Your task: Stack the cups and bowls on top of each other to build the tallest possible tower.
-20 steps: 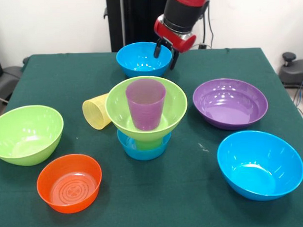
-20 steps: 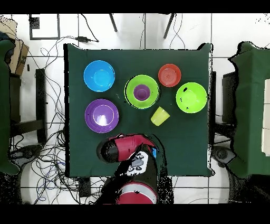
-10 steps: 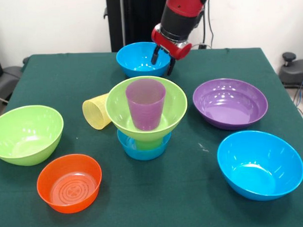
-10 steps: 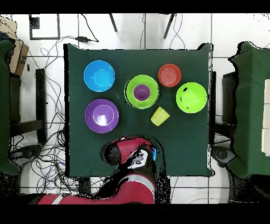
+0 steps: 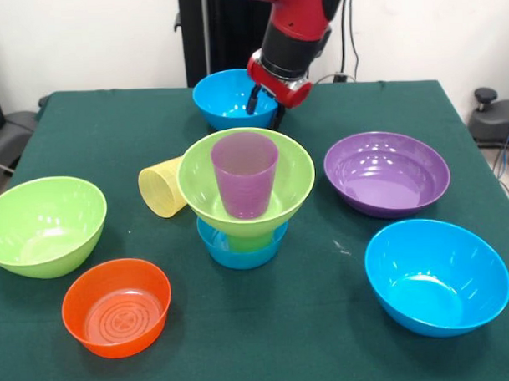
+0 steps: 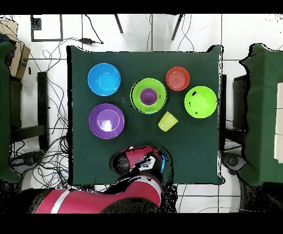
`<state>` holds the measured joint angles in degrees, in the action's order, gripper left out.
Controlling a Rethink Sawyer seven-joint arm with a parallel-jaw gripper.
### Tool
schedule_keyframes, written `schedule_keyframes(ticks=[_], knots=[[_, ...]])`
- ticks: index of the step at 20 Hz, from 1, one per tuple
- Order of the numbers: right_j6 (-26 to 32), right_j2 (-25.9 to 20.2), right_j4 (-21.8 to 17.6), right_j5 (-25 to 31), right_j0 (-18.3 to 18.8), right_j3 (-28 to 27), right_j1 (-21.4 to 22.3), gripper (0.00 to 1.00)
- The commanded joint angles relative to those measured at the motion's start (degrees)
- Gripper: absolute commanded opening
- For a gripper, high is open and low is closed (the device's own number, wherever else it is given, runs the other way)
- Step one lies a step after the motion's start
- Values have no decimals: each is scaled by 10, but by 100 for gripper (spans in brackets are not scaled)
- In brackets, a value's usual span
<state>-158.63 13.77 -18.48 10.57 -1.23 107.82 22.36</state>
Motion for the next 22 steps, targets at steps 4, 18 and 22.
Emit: schedule_keyframes(ticks=[4,18,22], knots=[[-20,-30,-2,-28,-19,-18,-20,0],[-6,-55,5,-3,8,-5,6,0],[47,-79,4,83,30,25,125,0]])
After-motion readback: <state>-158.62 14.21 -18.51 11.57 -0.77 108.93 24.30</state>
